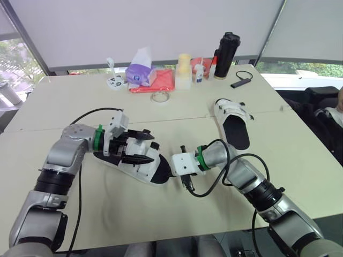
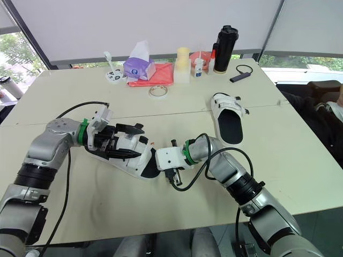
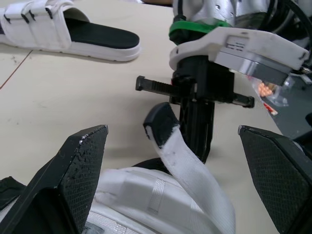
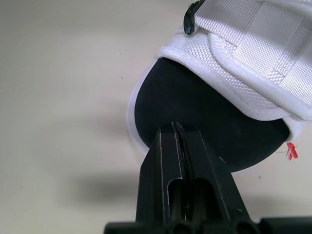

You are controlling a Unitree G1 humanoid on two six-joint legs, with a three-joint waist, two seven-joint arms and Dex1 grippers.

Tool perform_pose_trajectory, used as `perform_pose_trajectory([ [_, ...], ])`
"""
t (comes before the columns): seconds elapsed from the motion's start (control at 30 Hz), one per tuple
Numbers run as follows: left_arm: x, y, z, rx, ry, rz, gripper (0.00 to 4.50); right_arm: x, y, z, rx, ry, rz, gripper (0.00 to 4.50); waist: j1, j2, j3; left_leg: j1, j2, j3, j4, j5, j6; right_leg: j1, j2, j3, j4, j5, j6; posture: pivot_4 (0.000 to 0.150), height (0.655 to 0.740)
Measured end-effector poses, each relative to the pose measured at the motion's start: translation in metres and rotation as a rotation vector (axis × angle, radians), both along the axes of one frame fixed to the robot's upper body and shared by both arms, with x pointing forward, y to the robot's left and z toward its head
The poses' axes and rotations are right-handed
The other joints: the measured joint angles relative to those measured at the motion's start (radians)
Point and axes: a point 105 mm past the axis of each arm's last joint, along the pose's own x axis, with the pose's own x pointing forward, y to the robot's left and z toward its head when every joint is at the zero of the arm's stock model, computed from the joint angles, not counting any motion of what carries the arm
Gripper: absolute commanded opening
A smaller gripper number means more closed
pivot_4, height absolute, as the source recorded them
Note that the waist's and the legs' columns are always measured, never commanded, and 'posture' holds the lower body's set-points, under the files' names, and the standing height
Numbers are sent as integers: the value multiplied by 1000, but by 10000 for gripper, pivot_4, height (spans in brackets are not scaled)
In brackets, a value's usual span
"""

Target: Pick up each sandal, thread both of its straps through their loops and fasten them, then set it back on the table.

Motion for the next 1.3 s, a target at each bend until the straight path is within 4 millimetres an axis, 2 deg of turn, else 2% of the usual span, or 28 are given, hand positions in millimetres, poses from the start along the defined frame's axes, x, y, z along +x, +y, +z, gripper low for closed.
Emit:
perform_pose_trajectory([
  [0.23, 2, -2, 3, -5, 8, -1, 1305, 0, 0, 0, 1, -2, -1, 0, 0, 0, 0, 0, 0, 0, 0, 0, 0, 0, 0, 0, 0, 0, 0, 1500, 7400],
  [0.73, 16, -8, -3, 3, 19, 35, 487, 1, 1, 0, 5, -4, -7, 0, 1, 0, 0, 0, 0, 0, 0, 0, 0, 0, 0, 0, 0, 0, 0, 1500, 7400],
  [1.3, 31, 1, -15, 36, -54, 126, 487, 0, 1, 0, 4, -5, -5, 0, 1, 0, 0, 0, 0, 0, 0, 0, 0, 0, 0, 0, 0, 1, 1, 1500, 7400],
])
